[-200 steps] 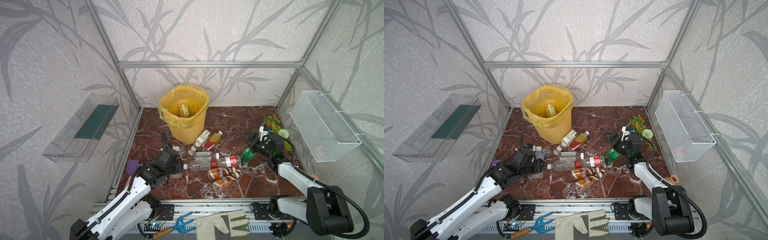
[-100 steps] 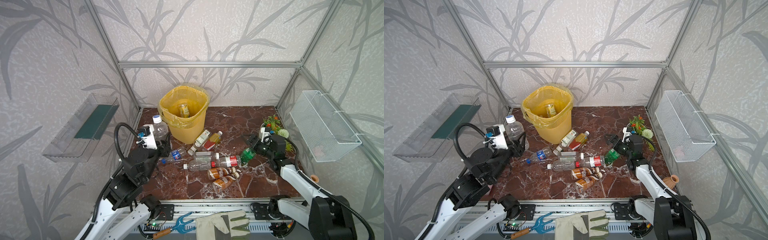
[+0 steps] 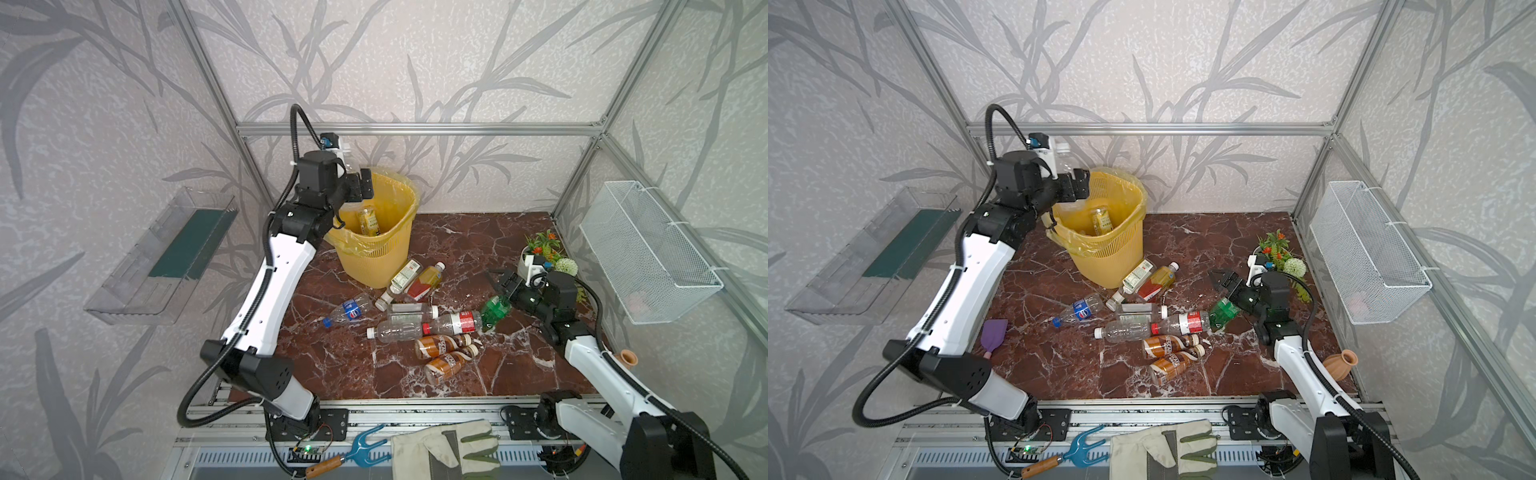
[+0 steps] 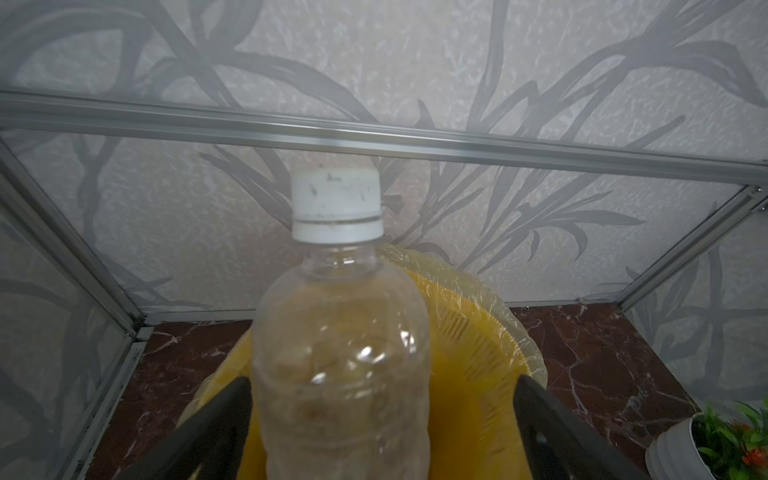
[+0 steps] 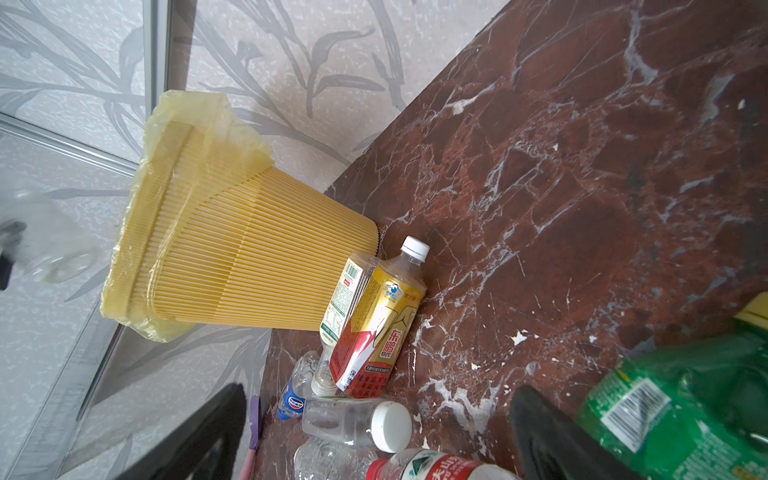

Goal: Throw the plastic bottles in the bin
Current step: 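Carry the clear bottle over the yellow bin and open the left gripper, then move the left gripper back down to the clear bottles beside the coffee bottles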

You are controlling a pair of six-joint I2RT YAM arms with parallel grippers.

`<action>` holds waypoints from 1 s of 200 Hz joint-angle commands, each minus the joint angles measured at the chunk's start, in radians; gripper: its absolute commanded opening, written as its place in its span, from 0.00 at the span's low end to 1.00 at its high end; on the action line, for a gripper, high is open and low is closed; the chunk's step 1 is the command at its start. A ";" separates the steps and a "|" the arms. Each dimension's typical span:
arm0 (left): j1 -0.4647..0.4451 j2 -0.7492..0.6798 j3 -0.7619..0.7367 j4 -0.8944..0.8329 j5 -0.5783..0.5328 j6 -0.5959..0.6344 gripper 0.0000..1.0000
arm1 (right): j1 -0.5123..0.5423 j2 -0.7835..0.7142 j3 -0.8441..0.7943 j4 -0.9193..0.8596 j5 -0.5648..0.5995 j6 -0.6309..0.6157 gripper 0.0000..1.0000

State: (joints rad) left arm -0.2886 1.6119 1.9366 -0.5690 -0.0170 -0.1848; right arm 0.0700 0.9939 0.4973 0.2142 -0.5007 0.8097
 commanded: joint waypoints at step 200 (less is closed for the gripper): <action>-0.286 -0.823 -1.015 0.090 -0.031 0.085 0.96 | 0.017 -0.052 0.050 -0.368 0.187 -0.034 0.96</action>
State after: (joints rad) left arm -0.4572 0.7956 0.9569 -0.3958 -0.0227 -0.1925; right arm 0.0814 0.9394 0.5419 -0.1627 -0.3309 0.7559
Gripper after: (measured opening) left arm 0.975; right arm 0.959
